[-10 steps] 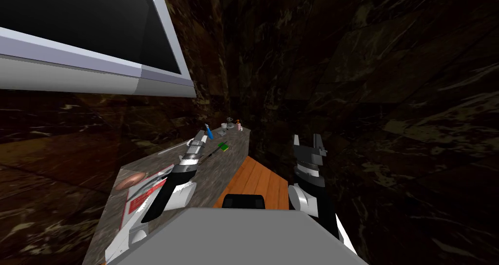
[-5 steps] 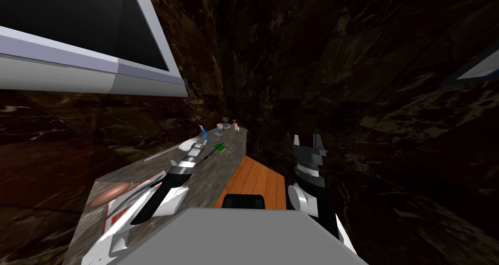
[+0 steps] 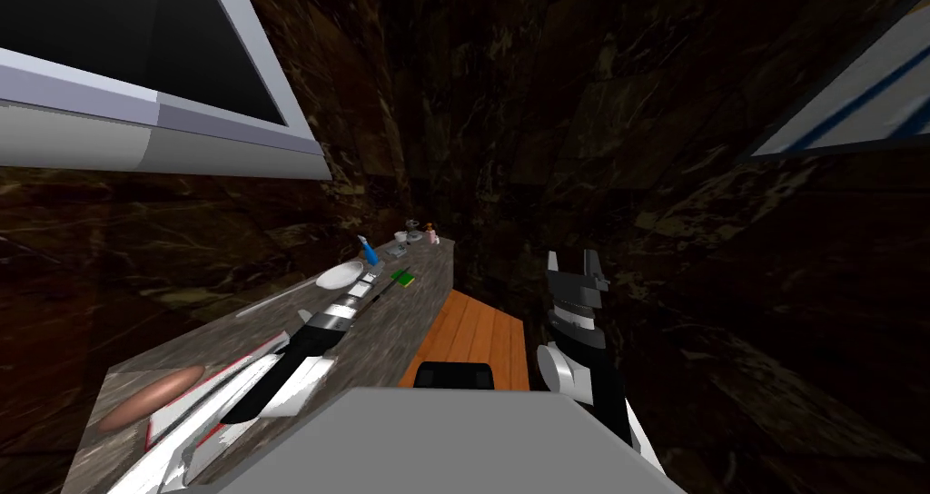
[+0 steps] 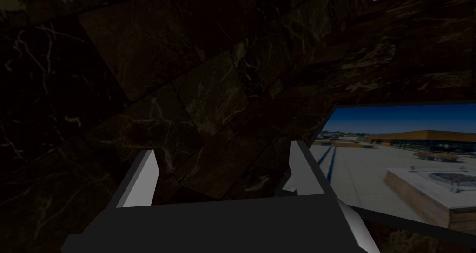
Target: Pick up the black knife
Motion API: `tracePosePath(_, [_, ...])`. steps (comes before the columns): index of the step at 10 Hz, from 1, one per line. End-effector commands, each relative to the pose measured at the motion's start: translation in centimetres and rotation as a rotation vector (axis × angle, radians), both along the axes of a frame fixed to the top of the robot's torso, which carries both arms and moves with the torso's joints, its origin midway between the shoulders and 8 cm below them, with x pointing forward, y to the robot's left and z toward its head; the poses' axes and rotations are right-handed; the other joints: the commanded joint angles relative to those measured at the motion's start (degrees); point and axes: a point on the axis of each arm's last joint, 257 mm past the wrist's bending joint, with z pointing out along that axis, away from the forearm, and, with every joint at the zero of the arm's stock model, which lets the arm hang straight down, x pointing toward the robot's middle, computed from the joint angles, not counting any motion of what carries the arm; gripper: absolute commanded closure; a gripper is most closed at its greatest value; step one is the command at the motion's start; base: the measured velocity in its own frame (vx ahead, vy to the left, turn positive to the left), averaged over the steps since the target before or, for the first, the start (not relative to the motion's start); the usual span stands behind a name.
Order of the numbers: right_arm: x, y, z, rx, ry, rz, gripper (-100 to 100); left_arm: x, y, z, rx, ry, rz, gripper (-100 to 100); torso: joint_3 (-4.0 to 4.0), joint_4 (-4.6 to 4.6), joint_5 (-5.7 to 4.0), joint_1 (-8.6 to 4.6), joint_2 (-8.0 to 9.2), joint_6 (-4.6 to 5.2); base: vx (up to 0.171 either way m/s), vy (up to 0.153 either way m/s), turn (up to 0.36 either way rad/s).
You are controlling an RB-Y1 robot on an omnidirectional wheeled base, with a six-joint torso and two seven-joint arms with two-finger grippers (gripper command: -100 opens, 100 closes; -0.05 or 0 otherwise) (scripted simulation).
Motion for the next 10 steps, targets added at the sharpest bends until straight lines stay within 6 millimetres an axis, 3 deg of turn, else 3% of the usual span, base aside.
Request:
tracePosePath(1, [0.0,0.0,0.0,0.0,0.0,0.0,0,0.1,0.4,-0.6,0.038,0.029,-0.007,-100,0.0,0.0,0.0,0.0,0.0,0.0,-0.016,0.02,-0.075])
tracePosePath(10, [0.0,0.0,0.0,0.0,0.0,0.0,0,-0.6,4.7,-5.9,0.246,0.248,-0.003,-100,-0.03,-0.01,0.0,-0.01,-0.06,-0.03,-0.011,0.017,-0.127])
